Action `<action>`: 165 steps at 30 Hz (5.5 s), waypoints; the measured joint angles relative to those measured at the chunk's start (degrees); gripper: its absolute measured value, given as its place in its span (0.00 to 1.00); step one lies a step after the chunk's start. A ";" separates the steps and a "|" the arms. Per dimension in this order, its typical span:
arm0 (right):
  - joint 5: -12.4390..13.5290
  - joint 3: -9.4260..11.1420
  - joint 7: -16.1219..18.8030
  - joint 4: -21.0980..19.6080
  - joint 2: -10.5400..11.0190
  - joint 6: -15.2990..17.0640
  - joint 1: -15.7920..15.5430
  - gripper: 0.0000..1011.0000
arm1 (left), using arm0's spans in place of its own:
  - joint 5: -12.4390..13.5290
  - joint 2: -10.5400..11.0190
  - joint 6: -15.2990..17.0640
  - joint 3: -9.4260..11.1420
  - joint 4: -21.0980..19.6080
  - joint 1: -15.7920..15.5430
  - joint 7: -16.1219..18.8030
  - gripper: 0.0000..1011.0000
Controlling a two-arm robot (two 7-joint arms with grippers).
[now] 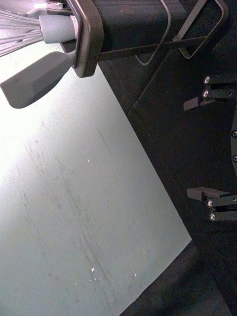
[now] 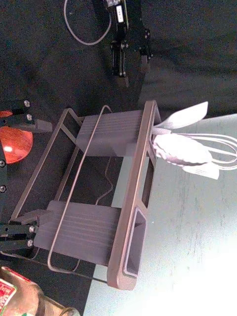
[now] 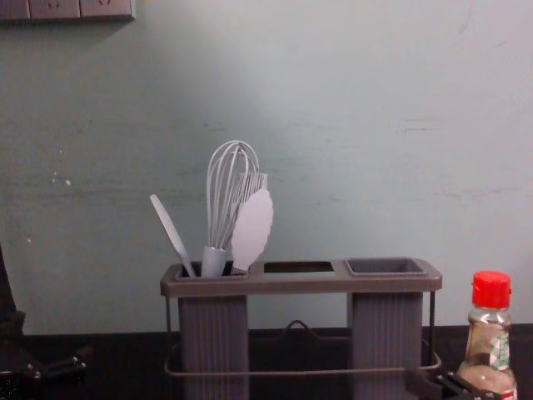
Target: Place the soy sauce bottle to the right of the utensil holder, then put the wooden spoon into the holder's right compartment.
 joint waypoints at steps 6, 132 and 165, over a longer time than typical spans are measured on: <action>0.07 0.10 -0.08 -0.19 0.08 0.08 -0.08 0.99 | 0.00 0.00 0.00 0.00 0.00 0.00 0.00 1.00; -15.87 0.54 8.18 -0.09 -12.34 39.21 7.40 0.99 | 0.00 0.00 0.00 0.00 0.00 0.00 0.00 1.00; -19.58 -0.48 9.27 1.62 -13.79 42.00 9.63 0.99 | 0.00 0.00 0.00 0.00 0.00 0.00 0.00 1.00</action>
